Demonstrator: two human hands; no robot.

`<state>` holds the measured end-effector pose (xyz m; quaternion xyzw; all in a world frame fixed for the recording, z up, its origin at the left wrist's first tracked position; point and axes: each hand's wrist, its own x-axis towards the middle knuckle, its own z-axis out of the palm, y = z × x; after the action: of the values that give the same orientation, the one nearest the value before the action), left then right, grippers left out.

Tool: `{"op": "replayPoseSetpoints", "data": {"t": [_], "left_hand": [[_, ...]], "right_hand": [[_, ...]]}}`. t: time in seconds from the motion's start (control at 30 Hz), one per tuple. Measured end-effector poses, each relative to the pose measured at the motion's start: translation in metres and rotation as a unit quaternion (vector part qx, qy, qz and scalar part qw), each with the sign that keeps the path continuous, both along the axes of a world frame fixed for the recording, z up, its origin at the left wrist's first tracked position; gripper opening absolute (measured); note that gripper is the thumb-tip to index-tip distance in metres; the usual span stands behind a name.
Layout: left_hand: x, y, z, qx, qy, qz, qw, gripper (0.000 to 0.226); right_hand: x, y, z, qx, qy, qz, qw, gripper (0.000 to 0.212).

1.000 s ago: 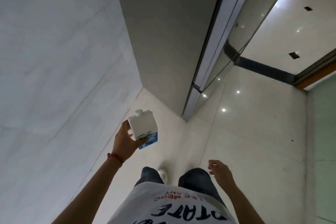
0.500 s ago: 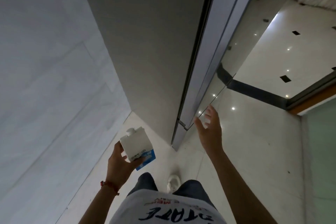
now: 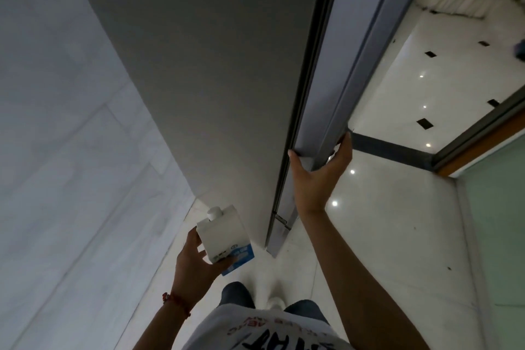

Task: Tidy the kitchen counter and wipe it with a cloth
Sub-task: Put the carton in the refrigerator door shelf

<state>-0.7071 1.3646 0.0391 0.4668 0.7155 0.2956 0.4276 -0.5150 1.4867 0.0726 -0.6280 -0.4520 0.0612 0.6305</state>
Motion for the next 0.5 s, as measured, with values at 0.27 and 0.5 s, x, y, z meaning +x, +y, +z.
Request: {"op": "replayPoseSetpoints", "data": {"t": [0.27,0.5], "left_hand": [[0.000,0.030,0.013,0.020,-0.012,-0.059,0.998,0.075],[0.001,0.047,0.021,0.047,-0.007,-0.106,0.993,0.074]], "right_hand": [[-0.004,0.006,0.014,-0.038,0.013,-0.041,0.998,0.097],[-0.006,0.005,0.016,-0.059,0.017,-0.053,0.997,0.097]]}}
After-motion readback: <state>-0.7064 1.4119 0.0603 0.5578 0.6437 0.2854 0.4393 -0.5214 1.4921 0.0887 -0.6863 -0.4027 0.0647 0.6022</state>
